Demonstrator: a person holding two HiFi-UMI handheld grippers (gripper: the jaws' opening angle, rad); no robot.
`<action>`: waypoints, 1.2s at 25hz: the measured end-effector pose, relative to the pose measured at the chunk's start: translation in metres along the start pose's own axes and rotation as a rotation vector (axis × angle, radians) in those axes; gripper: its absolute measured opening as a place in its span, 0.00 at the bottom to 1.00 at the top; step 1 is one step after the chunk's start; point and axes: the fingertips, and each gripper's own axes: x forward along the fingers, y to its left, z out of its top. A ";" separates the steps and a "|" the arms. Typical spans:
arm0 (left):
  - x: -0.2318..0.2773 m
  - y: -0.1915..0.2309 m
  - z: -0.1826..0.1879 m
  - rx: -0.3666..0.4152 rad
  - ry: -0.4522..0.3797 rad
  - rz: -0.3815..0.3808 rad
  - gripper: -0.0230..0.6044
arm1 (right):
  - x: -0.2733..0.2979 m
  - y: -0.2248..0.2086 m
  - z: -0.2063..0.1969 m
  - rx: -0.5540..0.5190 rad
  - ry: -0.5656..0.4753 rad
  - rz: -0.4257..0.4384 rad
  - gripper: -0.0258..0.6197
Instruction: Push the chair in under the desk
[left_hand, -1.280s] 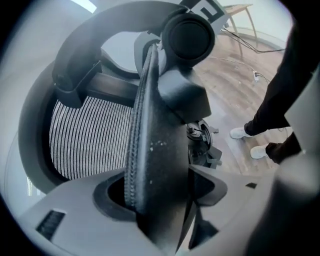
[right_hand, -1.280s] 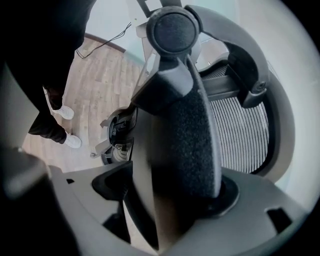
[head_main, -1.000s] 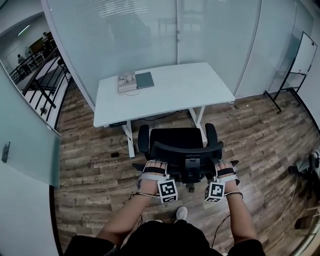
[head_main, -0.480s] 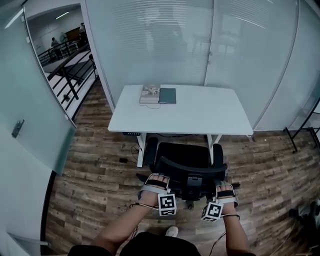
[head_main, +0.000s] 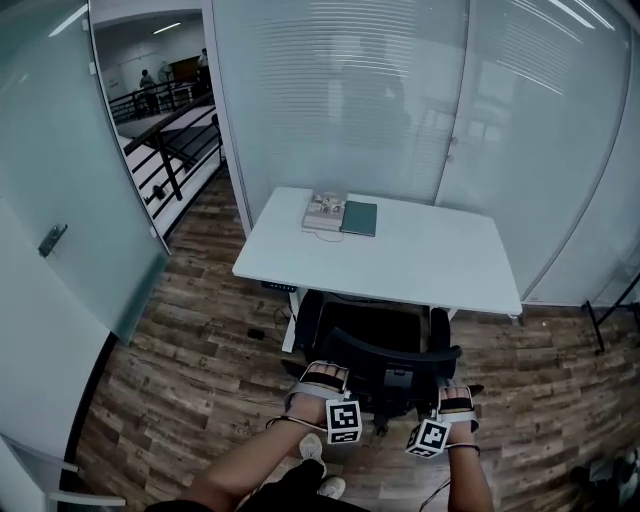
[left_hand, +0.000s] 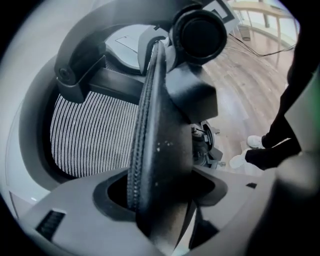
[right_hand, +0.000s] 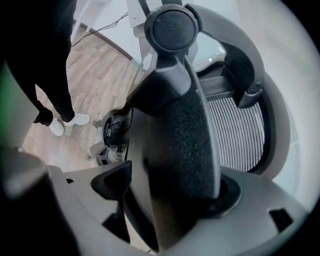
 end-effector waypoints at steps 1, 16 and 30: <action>0.003 0.004 0.000 -0.006 0.001 0.007 0.54 | 0.004 -0.003 0.000 0.005 -0.002 0.002 0.65; 0.045 0.054 -0.029 -0.050 0.029 0.063 0.51 | 0.060 -0.033 0.014 -0.006 -0.007 0.027 0.65; 0.085 0.099 -0.054 -0.090 0.050 0.051 0.50 | 0.109 -0.072 0.029 -0.015 0.000 0.029 0.64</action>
